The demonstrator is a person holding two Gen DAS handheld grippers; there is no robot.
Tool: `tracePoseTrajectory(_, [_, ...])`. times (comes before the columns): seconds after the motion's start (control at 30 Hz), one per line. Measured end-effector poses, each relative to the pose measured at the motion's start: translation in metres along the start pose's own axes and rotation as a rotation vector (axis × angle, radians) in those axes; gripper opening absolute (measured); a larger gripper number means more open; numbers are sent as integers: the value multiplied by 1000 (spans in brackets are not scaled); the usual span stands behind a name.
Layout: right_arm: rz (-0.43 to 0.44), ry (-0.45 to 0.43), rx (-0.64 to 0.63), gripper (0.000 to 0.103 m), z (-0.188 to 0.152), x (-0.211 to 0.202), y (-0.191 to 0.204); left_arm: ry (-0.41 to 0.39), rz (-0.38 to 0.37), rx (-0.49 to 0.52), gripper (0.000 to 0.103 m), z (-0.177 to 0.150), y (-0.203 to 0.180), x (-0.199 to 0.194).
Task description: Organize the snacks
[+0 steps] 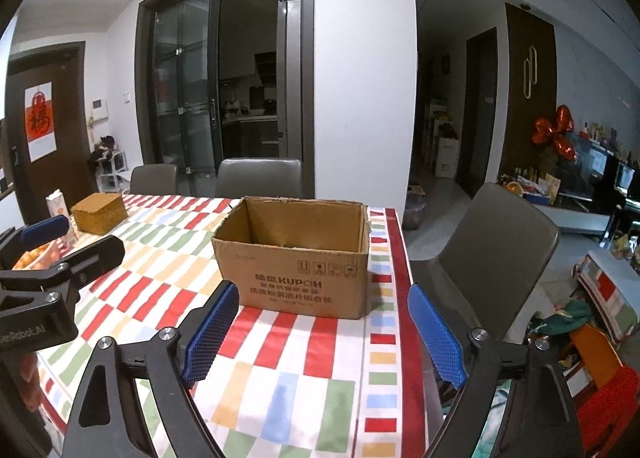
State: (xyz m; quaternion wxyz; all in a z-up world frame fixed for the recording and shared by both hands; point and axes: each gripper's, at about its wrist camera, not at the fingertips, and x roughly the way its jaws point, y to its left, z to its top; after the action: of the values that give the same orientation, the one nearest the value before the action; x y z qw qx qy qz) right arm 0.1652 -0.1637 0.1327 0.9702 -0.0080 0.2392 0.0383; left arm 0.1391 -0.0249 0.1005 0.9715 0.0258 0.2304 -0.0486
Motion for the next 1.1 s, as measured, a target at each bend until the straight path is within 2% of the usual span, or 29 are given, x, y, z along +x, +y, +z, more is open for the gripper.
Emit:
tracePoseTrajectory(0.47, [15,4,15,88,-5,-8,-2,-26,21,0,103,-8,4,-19])
tracePoseTrajectory(1.1, [11,-5,10,88,-3,-12,-1,-6,22,6,103,-13,4,-13])
